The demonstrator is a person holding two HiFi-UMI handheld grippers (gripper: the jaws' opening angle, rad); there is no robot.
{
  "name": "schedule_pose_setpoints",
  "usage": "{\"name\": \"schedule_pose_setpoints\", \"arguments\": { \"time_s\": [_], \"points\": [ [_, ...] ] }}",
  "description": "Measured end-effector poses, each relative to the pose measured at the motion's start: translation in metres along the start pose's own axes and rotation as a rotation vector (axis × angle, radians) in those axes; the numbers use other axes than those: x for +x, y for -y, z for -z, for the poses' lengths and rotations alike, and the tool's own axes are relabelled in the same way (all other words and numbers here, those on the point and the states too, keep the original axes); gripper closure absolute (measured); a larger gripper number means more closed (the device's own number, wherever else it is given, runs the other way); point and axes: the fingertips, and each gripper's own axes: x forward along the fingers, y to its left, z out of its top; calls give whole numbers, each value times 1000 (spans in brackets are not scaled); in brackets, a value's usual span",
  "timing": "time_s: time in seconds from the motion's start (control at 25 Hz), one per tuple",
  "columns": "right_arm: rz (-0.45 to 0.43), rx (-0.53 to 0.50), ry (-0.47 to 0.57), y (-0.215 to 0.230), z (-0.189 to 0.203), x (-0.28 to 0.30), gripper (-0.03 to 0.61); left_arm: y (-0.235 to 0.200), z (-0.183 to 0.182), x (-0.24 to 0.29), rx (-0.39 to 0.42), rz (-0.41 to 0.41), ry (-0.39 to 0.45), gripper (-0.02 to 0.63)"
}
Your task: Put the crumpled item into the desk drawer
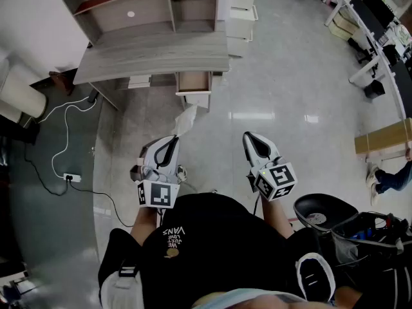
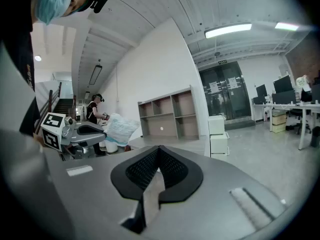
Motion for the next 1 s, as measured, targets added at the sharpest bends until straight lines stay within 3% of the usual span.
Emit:
{"name": "schedule_pose_setpoints", "arguments": {
  "time_s": [0.32,0.48,1.0],
  "points": [
    [-44,-2,77,-10,-15,-2,577,-2,0,-4,-15,6,-7,554],
    [-43,-10,59,-9,-8,4,577,-4,7,2,-19,28,2,554],
    [43,13,24,18,5,79,577,-45,61,86,7,107,7,552]
  ]
}}
